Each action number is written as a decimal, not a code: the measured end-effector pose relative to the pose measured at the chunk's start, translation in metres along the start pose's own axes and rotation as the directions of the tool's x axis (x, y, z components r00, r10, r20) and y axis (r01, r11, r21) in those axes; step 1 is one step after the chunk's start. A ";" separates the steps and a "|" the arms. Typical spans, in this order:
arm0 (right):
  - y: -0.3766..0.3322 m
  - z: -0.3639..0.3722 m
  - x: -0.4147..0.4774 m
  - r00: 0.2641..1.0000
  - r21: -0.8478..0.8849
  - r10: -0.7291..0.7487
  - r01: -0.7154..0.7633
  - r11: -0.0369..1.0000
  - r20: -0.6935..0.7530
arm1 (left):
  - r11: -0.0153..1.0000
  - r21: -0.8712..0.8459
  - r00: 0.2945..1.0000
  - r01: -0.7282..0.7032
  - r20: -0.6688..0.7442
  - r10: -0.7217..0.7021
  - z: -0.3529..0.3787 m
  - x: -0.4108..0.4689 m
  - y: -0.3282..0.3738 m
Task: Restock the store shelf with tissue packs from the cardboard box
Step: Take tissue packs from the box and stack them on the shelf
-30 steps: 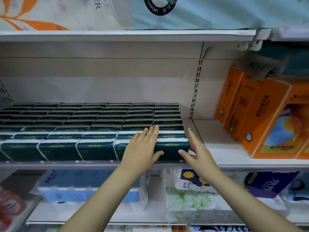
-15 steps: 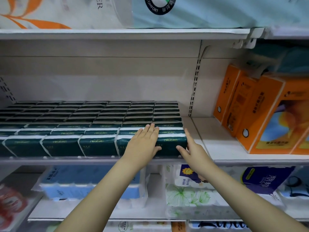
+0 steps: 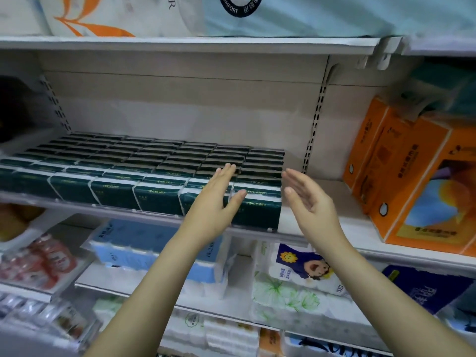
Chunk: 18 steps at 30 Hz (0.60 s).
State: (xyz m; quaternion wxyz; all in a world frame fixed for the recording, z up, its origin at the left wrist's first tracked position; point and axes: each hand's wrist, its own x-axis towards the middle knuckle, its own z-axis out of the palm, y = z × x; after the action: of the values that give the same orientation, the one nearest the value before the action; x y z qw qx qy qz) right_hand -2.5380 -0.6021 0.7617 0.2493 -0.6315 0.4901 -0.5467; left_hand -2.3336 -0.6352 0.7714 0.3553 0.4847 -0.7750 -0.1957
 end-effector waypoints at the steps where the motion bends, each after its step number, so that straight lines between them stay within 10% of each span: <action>1: -0.002 -0.002 -0.001 1.000 0.034 -0.013 0.012 0.999 0.013 | 0.999 -0.027 1.000 0.018 -0.019 -0.019 0.000 -0.003 0.007; 18: -0.004 0.042 -0.045 0.890 0.302 -0.089 -0.056 0.952 0.447 | 0.890 -0.065 0.838 0.451 -0.312 -0.447 -0.017 -0.157 0.018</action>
State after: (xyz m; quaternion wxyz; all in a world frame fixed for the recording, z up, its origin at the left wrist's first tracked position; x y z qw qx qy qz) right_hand -2.4935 -0.5695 0.7336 0.4472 -0.6996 0.3218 -0.4549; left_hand -2.2885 -0.4866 0.7375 0.4173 0.6796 -0.5732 -0.1884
